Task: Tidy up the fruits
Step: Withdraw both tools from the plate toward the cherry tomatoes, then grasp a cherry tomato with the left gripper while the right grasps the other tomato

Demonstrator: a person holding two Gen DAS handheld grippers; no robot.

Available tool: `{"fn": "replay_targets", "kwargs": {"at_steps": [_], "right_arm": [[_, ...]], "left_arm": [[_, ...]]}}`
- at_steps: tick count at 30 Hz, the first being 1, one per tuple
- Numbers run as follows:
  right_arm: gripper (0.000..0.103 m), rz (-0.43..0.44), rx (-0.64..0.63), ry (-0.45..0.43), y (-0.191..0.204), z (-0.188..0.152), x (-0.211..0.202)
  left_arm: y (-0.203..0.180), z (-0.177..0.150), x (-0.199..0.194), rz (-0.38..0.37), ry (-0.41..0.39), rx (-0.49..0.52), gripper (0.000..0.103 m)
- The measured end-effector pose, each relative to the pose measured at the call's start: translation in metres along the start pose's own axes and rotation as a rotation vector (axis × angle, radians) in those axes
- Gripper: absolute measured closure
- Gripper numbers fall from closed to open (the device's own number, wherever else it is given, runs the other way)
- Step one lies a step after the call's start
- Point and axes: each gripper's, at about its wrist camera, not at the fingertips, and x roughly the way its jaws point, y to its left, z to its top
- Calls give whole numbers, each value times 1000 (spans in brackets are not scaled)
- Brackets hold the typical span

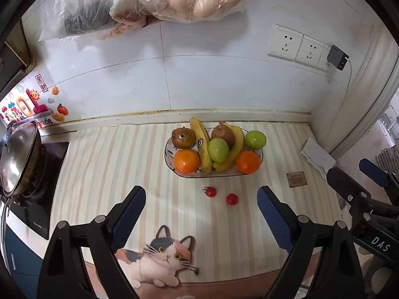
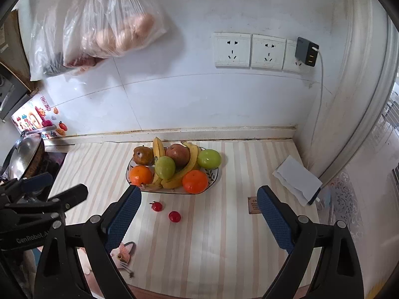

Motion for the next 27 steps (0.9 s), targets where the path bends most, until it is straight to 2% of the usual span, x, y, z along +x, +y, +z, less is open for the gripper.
{"fn": "replay_targets", "kwargs": {"at_steps": [5, 7, 12, 15, 17, 19, 22, 24, 27], "right_arm": [[7, 10, 27, -10, -6, 1, -10], [5, 17, 40, -2, -10, 1, -2], [5, 88, 52, 99, -15, -7, 50], [6, 102, 60, 163, -15, -21, 95], [15, 130, 57, 206, -11, -32, 127], [33, 169, 57, 271, -6, -44, 161], [37, 223, 58, 338, 5, -60, 203], [38, 228, 38, 357, 14, -68, 223], [45, 246, 7, 388, 28, -80, 251]], "left_arm": [[-2, -3, -6, 7, -11, 4, 12], [-1, -3, -4, 5, -9, -3, 12], [8, -4, 25, 54, 10, -13, 12], [19, -8, 58, 112, 62, -19, 12], [25, -11, 77, 144, 100, -18, 12], [32, -15, 97, 167, 138, -17, 12], [41, -21, 124, 178, 195, -20, 12], [45, -25, 140, 188, 219, -8, 12], [51, -28, 161, 149, 259, -1, 15]]}}
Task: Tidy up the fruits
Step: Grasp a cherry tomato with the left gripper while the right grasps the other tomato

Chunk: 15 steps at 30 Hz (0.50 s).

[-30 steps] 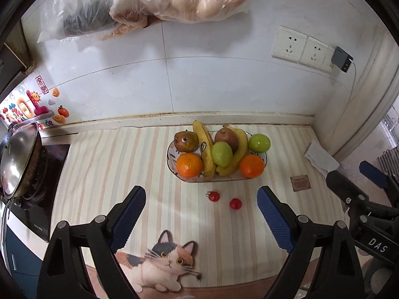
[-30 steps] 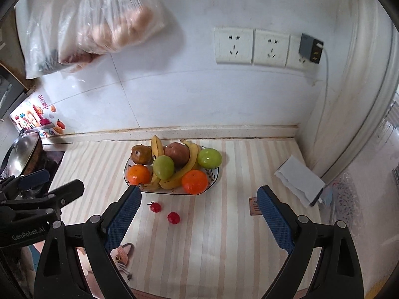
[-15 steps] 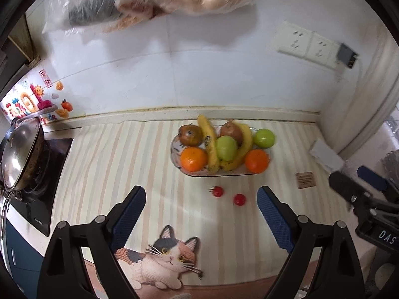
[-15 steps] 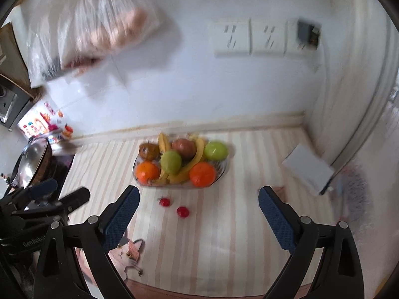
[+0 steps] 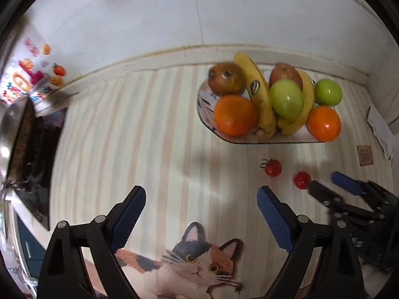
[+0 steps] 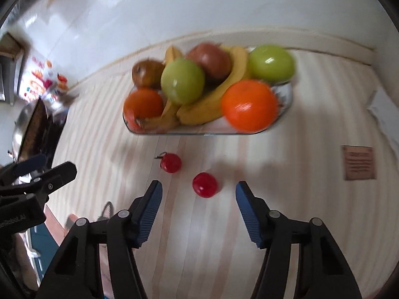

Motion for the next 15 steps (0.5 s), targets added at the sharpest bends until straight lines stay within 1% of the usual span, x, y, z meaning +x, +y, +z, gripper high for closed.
{"fn": "replay_targets", "kwargs": {"at_steps": [1, 2, 3, 5, 6, 7, 8, 9, 12, 15], "right_arm": [[46, 7, -2, 12, 1, 0, 9], [48, 6, -3, 20, 2, 0, 15], [51, 4, -3, 31, 3, -1, 22], [52, -18, -16, 21, 5, -2, 31], [56, -29, -26, 13, 7, -3, 32], [67, -37, -31, 10, 7, -4, 34], [72, -42, -36, 8, 6, -5, 35], [75, -38, -40, 5, 4, -7, 35], [75, -34, -38, 1, 1, -10, 31], [76, -39, -41, -4, 0, -14, 24]], "left_arm": [[0, 1, 4, -12, 12, -2, 17], [1, 1, 9, -40, 29, -7, 20], [1, 2, 12, -61, 39, -14, 21], [1, 4, 20, -112, 63, -29, 22], [0, 5, 22, -132, 73, -37, 24], [-1, 6, 26, -165, 86, -47, 27], [-3, 8, 30, -189, 99, -54, 33], [-5, 9, 32, -207, 111, -60, 35], [-13, 15, 44, -273, 141, -78, 39], [-22, 20, 56, -325, 171, -96, 39]]}}
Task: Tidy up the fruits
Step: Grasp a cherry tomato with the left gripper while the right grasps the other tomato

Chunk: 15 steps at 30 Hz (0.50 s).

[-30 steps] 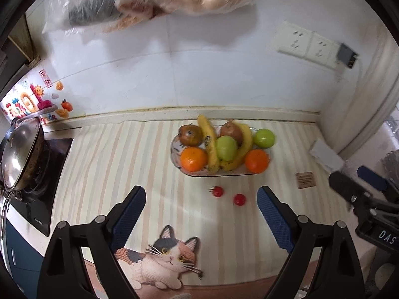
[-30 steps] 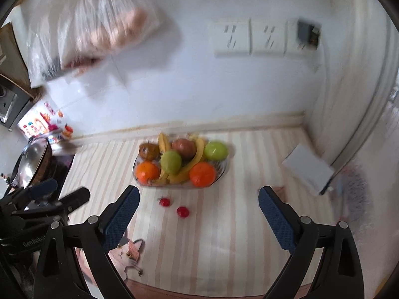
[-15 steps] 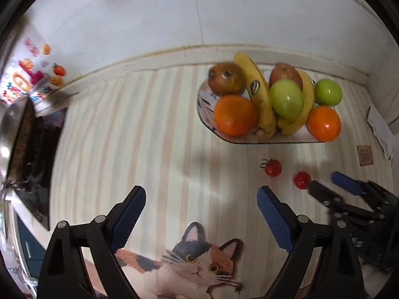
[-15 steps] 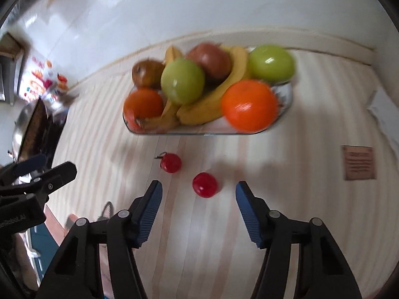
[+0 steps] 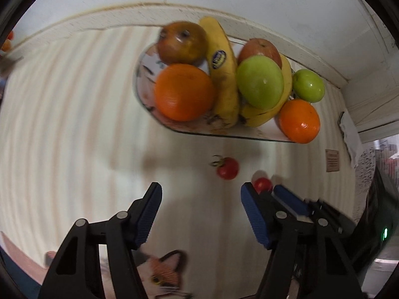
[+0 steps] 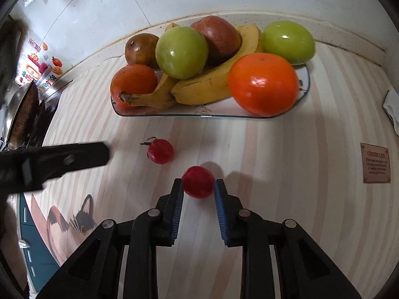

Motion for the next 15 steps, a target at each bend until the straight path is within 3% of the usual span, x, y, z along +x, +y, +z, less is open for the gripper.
{"fn": "replay_targets", "kwargs": {"at_steps": [3, 10, 15], "right_arm": [[76, 0, 2, -2, -3, -2, -5], [76, 30, -6, 6, -3, -5, -3], [76, 45, -8, 4, 1, 0, 2]], "left_arm": [[-10, 9, 16, -33, 35, 2, 39], [-29, 16, 42, -16, 84, 57, 40], [-32, 16, 58, -12, 120, 61, 58]]}}
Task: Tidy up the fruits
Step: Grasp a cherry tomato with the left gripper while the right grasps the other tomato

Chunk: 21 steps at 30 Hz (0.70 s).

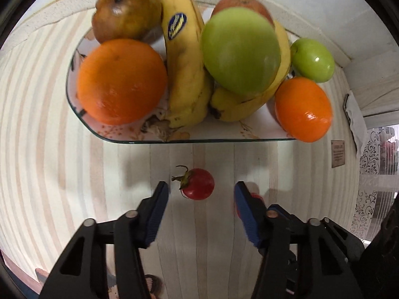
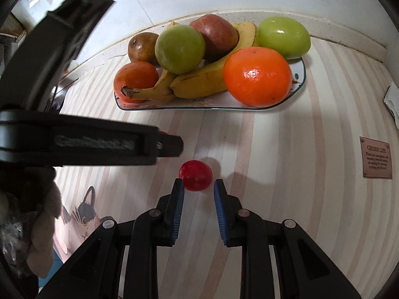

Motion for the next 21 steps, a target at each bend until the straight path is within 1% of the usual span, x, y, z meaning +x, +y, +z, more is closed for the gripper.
{"fn": "replay_targets", "kwargs": {"at_steps": [1, 3, 5, 10, 13, 17, 21], "right_arm": [[76, 4, -2, 1, 1, 1, 2], [76, 6, -9, 4, -7, -4, -2], [76, 10, -15, 6, -8, -5, -1], [76, 4, -33, 2, -7, -6, 3], [77, 12, -28, -21, -7, -5, -1], [77, 28, -20, -52, -8, 1, -9], [77, 45, -10, -93, -6, 13, -22]], "left_arm": [[-1, 1, -1, 6, -16, 5, 60], [-3, 2, -1, 11, -19, 16, 73], [-4, 3, 1, 11, -21, 18, 79], [6, -5, -6, 8, -39, 7, 79], [16, -15, -18, 6, -62, -3, 79], [32, -24, -41, -24, -98, -36, 79], [40, -20, -68, -60, -145, -55, 79]]}}
